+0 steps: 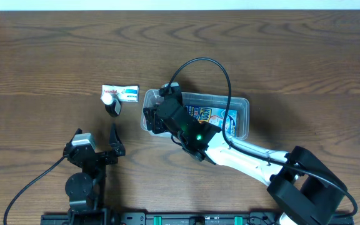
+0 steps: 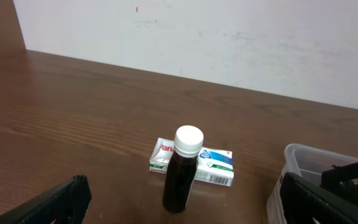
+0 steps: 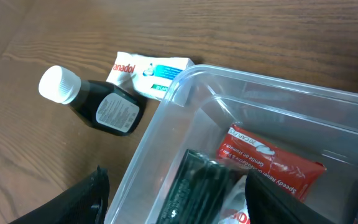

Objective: Pack container
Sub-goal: 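Carry the Zam-Buk tin over the container's left end with right gripper, then lower the tin into the container beside the red box and release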

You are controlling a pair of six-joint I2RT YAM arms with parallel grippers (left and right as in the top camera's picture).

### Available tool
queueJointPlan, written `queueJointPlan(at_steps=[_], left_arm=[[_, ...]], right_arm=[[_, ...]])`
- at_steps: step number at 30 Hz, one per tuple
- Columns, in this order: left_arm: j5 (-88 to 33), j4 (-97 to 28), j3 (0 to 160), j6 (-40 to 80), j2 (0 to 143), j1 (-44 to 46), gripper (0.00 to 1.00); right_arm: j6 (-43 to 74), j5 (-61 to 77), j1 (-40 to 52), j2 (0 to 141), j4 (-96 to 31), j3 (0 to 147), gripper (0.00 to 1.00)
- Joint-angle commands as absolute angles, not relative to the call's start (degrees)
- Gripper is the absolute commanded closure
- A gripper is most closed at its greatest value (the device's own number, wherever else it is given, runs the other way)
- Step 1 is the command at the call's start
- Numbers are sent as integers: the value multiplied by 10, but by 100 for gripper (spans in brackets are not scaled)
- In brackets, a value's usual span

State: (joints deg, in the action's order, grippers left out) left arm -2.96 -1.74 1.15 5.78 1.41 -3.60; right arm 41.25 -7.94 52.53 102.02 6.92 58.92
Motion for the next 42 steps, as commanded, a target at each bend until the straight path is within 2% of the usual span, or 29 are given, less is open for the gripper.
queueJointPlan(at_steps=[1,11,20,27,29,33,42], left_arm=[[-24,-39,2,57,14,-38,2],[-24,-39,2,57,14,-38,2],[-24,-39,2,57,14,-38,2],[-24,-39,2,57,14,-38,2],[-24,-39,2,57,14,-38,2],[-24,-39,2,57,14,-38,2],[-24,-39,2,57,14,-38,2]], right_arm=[[417,-84,529,1023,69,596,33],[411,-84,529,1023,35,596,34],[410,-84,524,1023,-2,596,42],[400,-94,519,1023,-6,596,43],[400,-102,517,1023,-5,596,41],[385,-105,513,1023,8,596,32],[358,-107,504,1022,19,602,30]])
